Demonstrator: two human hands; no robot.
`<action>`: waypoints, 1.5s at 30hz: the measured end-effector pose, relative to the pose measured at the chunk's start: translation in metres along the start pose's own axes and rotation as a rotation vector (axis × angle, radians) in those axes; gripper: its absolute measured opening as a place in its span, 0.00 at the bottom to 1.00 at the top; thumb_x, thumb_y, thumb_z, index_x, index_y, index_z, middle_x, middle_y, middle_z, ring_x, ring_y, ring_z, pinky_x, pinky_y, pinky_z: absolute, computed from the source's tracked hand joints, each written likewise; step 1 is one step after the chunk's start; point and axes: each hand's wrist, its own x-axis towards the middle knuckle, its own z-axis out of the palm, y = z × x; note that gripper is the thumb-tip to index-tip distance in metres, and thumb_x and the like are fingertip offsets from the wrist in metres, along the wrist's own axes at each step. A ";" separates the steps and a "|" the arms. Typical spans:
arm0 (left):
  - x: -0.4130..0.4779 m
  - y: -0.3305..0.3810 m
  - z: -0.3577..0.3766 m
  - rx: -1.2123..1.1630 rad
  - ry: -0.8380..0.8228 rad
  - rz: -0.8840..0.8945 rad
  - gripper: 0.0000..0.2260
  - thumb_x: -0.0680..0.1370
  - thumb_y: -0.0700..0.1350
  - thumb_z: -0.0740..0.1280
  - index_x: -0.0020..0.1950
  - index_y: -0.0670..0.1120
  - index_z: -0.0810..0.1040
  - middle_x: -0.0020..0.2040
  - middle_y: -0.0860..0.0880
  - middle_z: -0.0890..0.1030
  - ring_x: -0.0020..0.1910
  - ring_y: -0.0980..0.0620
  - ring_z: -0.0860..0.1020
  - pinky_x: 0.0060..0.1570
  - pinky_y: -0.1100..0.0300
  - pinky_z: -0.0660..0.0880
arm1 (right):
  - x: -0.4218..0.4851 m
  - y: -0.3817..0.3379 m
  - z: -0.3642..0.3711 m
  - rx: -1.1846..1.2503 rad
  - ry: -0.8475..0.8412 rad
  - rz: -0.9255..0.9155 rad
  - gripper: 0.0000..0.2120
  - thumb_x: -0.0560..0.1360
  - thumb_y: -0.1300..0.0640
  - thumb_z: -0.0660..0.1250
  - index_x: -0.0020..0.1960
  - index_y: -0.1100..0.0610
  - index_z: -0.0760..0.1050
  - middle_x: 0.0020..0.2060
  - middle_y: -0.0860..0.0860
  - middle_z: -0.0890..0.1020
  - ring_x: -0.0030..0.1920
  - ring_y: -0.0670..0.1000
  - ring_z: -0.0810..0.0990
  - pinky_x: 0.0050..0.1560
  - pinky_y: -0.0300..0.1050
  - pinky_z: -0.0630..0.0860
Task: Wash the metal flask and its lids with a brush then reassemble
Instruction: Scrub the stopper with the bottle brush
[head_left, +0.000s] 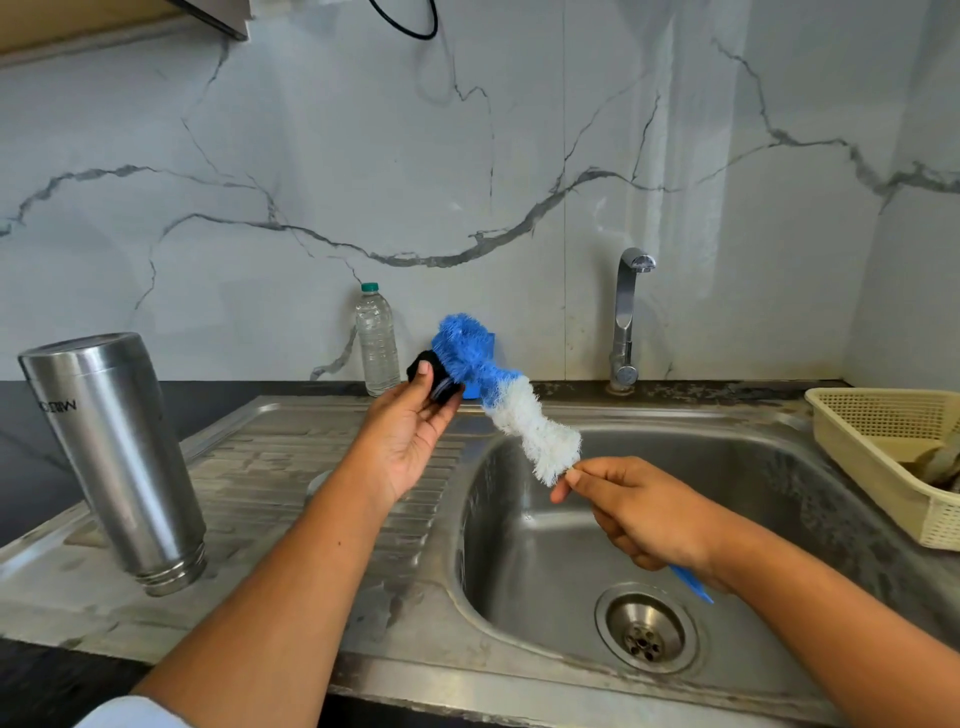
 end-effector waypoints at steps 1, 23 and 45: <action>0.001 0.001 -0.002 0.012 0.001 0.002 0.12 0.82 0.41 0.68 0.62 0.36 0.78 0.60 0.37 0.84 0.60 0.43 0.84 0.61 0.50 0.80 | 0.000 0.000 0.001 -0.009 -0.006 0.003 0.15 0.85 0.48 0.58 0.54 0.54 0.81 0.28 0.50 0.60 0.26 0.47 0.55 0.26 0.42 0.52; 0.005 -0.003 -0.010 0.135 0.029 0.028 0.18 0.79 0.43 0.70 0.66 0.35 0.74 0.60 0.38 0.84 0.59 0.44 0.85 0.59 0.51 0.82 | 0.005 0.003 0.005 -0.081 -0.001 -0.008 0.15 0.86 0.47 0.58 0.52 0.52 0.81 0.26 0.50 0.61 0.25 0.48 0.56 0.24 0.40 0.55; 0.000 -0.002 0.003 0.078 0.016 -0.044 0.13 0.86 0.43 0.63 0.66 0.36 0.75 0.57 0.35 0.85 0.57 0.42 0.85 0.56 0.51 0.83 | 0.005 0.004 0.000 -0.066 0.068 -0.004 0.16 0.85 0.46 0.58 0.50 0.49 0.82 0.27 0.48 0.63 0.26 0.47 0.57 0.26 0.42 0.54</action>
